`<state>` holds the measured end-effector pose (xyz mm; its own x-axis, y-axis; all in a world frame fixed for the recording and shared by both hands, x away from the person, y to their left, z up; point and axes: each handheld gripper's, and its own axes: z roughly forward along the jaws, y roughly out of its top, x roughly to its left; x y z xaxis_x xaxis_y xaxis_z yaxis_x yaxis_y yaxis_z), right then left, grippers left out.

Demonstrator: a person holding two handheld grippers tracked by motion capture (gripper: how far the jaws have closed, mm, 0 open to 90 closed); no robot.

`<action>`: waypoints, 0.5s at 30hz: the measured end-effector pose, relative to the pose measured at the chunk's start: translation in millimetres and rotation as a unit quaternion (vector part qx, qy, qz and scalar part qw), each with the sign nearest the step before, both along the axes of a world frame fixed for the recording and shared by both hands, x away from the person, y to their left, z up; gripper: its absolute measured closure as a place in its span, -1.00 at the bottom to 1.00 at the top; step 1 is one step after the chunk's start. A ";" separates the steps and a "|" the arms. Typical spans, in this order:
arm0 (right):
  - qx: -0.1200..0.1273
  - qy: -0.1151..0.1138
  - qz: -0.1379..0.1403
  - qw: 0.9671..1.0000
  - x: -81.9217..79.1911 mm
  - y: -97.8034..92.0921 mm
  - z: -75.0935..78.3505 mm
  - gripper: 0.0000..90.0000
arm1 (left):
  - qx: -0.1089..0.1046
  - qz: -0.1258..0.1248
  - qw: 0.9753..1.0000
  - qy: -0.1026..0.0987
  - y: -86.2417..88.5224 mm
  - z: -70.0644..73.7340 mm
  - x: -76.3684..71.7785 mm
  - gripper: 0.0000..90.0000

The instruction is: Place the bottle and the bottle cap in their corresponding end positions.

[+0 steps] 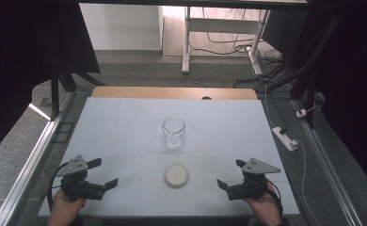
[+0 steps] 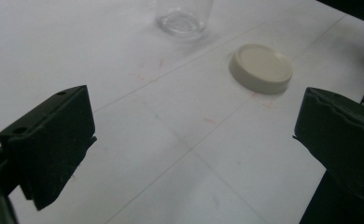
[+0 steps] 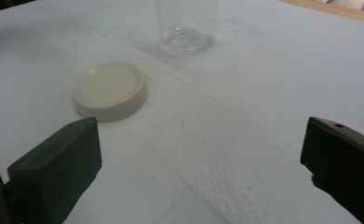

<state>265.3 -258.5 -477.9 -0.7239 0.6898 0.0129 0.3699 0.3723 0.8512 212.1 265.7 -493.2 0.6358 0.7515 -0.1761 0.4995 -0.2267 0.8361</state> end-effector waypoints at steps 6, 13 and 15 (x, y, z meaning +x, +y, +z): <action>0.002 0.004 -0.035 0.999 -8.9 -23.4 -4.0 -1.00 | 0.003 0.030 1.000 0.003 17.2 -5.6 -14.6 -1.00; 0.003 0.018 -0.071 0.997 -18.8 -46.4 -10.6 -1.00 | 0.003 0.056 0.998 0.019 34.0 -15.5 -26.6 -1.00; 0.003 0.021 -0.078 0.997 -21.2 -51.4 -12.0 -1.00 | 0.008 0.061 0.998 0.026 36.6 -18.8 -28.5 -1.00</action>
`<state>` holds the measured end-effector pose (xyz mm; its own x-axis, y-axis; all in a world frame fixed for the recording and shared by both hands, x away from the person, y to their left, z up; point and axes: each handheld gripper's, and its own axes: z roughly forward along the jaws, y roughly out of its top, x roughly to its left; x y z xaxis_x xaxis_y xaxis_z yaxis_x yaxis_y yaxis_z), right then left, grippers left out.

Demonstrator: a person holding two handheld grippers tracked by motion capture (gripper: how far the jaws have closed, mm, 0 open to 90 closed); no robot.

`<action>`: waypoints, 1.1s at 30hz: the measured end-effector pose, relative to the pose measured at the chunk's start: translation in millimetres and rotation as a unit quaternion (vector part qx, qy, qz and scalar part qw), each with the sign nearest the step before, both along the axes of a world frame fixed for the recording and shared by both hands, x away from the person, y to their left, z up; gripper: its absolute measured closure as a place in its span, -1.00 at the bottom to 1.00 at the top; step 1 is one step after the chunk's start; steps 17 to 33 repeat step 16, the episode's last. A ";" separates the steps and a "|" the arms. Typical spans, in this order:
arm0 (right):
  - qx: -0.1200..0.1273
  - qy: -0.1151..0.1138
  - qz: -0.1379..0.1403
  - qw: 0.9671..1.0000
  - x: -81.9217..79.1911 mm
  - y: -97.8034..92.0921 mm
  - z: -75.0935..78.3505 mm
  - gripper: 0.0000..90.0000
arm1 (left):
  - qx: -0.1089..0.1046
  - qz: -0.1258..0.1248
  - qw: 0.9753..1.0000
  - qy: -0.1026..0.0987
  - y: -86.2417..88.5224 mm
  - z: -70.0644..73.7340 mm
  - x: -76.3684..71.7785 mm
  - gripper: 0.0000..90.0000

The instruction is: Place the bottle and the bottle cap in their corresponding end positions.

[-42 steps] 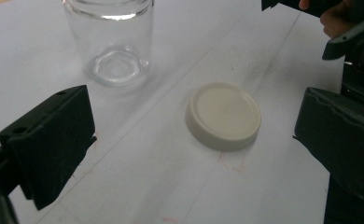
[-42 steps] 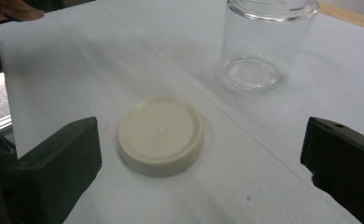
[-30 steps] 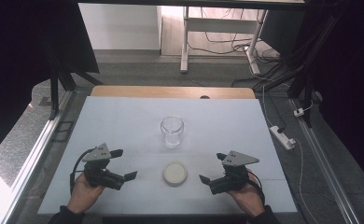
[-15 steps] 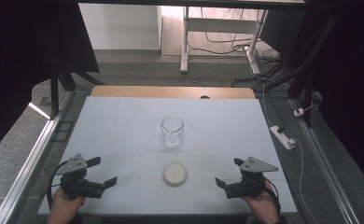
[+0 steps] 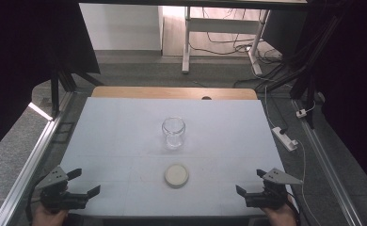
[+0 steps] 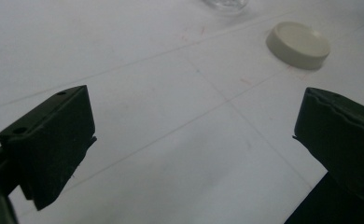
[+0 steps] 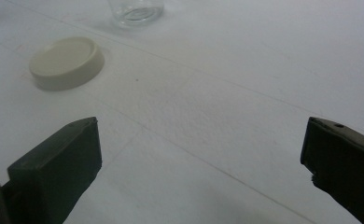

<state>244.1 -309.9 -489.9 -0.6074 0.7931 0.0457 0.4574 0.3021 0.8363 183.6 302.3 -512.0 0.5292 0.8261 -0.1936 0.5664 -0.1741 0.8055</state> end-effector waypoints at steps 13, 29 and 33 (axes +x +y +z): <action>0.009 0.027 -0.034 0.999 -11.0 -18.3 -4.6 -1.00 | 0.045 0.018 0.998 0.038 5.0 -11.2 -7.9 -1.00; 0.004 0.028 -0.033 0.999 -10.9 -17.5 -4.8 -1.00 | 0.044 0.016 0.998 0.040 4.9 -11.1 -7.0 -1.00; 0.004 0.028 -0.033 0.999 -10.9 -17.5 -4.8 -1.00 | 0.044 0.016 0.998 0.040 4.9 -11.1 -7.0 -1.00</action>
